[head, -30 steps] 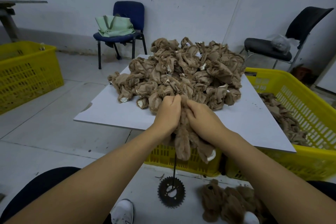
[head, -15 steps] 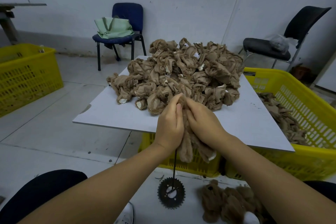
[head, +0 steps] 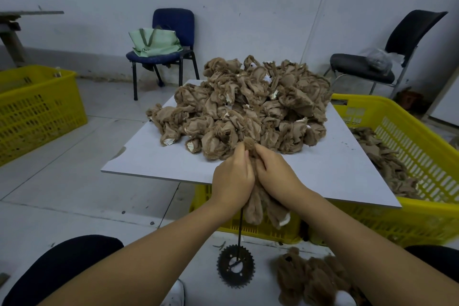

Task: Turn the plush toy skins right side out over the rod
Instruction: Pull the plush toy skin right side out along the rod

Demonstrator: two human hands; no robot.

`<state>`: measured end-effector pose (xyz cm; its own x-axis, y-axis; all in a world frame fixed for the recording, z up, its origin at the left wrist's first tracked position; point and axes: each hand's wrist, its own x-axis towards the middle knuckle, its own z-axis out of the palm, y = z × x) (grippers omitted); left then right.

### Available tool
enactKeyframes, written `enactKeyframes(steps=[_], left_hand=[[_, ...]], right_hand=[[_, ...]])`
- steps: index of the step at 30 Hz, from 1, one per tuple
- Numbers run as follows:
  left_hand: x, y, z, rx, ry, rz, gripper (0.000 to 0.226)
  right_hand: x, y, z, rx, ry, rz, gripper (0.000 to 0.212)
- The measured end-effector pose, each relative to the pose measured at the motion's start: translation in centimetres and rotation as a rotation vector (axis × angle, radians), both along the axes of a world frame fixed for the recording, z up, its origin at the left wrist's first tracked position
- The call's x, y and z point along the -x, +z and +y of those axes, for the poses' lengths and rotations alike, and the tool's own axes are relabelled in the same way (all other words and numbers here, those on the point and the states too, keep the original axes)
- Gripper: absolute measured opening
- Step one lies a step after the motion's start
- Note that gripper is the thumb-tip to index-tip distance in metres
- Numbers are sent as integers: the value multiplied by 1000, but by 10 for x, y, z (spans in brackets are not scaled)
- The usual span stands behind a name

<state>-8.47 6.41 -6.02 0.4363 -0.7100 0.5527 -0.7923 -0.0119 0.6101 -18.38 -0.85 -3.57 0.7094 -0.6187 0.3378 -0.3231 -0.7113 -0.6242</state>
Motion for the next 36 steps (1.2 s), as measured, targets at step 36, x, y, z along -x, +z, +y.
enactKeyframes(steps=[36], left_hand=[[-31,51,-10,-436,-92,166,21]], right_hand=[[-9,11,8,219,-9,357,19]])
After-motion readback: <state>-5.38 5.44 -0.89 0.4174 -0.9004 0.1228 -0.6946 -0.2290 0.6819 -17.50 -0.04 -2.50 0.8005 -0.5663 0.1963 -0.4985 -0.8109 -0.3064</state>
